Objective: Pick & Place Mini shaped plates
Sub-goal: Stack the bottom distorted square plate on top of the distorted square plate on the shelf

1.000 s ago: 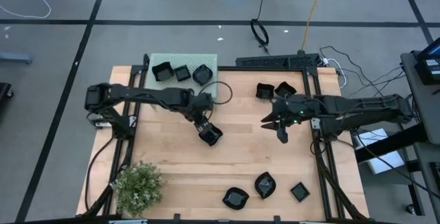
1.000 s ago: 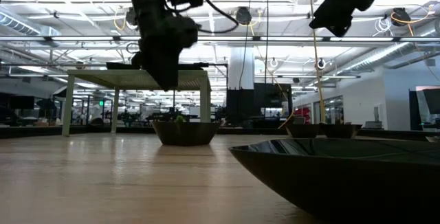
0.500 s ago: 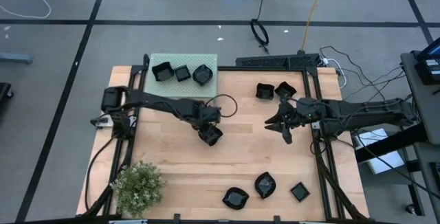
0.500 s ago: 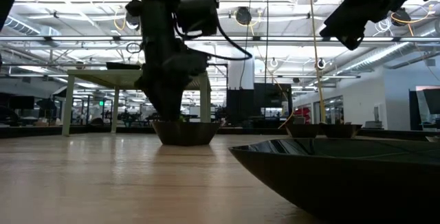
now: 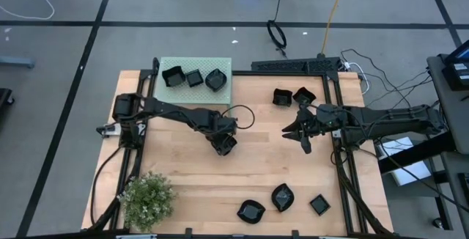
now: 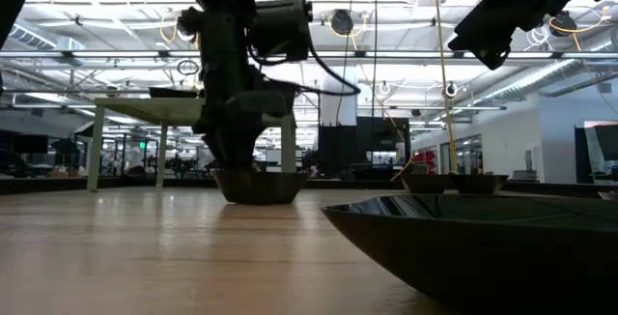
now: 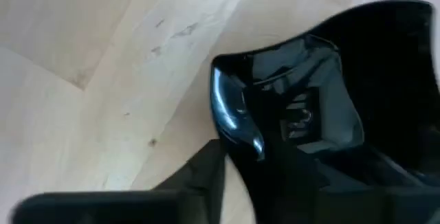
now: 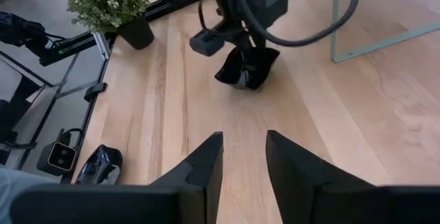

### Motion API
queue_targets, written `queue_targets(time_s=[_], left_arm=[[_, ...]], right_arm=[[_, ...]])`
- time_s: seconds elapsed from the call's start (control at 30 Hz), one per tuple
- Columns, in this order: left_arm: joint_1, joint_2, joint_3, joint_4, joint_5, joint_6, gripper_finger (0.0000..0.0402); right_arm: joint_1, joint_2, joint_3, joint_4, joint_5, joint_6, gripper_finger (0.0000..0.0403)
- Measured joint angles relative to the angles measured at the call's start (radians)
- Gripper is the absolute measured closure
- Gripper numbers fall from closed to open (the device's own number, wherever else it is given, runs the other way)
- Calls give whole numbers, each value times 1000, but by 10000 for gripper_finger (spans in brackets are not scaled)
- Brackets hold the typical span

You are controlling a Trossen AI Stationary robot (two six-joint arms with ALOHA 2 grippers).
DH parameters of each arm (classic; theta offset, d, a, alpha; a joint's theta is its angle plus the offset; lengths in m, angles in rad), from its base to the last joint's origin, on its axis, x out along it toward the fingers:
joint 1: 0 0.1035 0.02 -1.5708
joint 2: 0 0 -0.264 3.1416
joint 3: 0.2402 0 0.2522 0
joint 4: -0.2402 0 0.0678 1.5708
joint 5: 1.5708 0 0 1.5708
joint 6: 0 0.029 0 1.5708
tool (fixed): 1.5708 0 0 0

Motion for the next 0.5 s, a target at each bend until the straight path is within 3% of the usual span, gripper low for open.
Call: queue_targets(time_s=[0.17, 0.33, 0.5], left_arm=[[-3, -16, 0, 5, 57, 7, 389], [-5, -78, 1, 1, 72, 17, 390], [2, -216, 0, 3, 65, 26, 394]], right_arm=[[0, 0, 0, 8, 0, 0, 305], [0, 0, 0, 62, -1, 0, 305], [0, 2, 0, 107, -3, 0, 305]])
